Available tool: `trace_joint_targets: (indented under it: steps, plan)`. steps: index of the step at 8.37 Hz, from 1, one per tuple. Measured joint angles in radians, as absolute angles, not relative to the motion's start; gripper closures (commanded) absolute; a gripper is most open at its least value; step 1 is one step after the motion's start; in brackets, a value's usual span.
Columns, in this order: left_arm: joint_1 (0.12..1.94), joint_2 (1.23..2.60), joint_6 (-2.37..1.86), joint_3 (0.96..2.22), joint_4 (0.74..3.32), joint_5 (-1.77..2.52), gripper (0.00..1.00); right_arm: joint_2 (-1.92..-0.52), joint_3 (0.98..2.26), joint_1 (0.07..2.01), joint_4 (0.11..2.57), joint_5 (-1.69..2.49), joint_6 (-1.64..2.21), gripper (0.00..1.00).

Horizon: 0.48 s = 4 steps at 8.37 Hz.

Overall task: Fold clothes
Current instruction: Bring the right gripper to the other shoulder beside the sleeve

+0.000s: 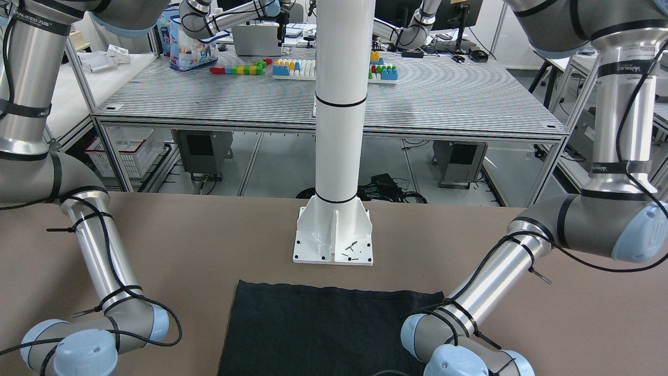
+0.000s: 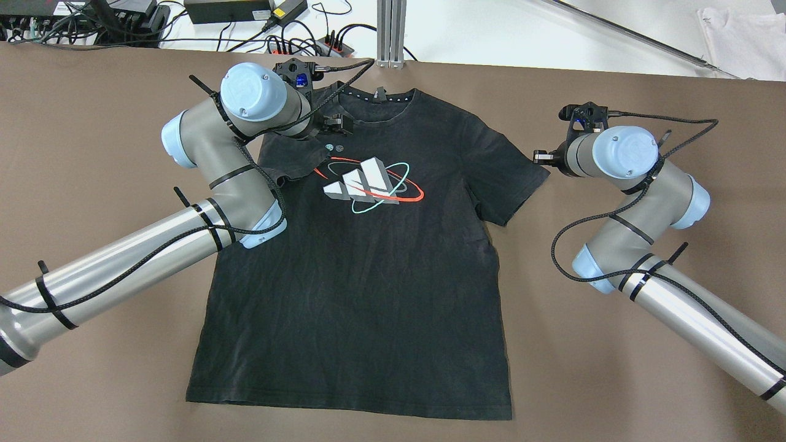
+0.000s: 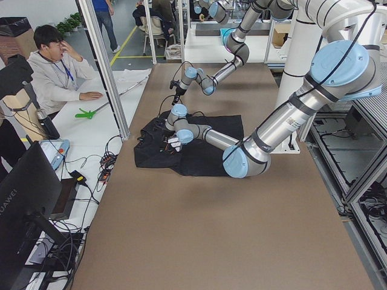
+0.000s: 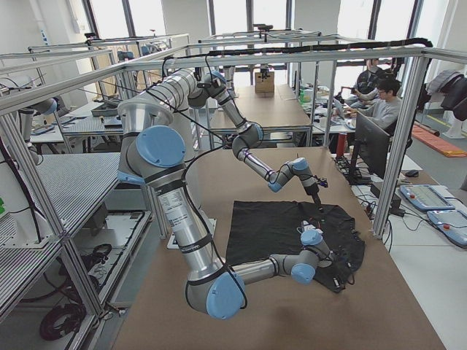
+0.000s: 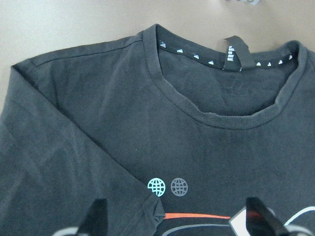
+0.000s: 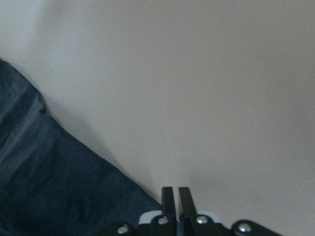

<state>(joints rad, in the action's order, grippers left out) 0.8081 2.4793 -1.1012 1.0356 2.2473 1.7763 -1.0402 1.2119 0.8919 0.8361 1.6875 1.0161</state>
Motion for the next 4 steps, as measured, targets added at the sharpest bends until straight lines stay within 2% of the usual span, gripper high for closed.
trace_joint_targets:
  steps: [2, 4]
  plan:
    - [0.808, 2.479, -1.100, 1.035, 2.247, 1.776, 0.00, -1.052, 1.207, 0.888, 0.834, 1.670, 1.014, 0.32]
    - [0.808, 2.478, -1.099, 1.035, 2.247, 1.776, 0.00, -1.055, 1.205, 0.874, 0.828, 1.657, 1.033, 0.34]
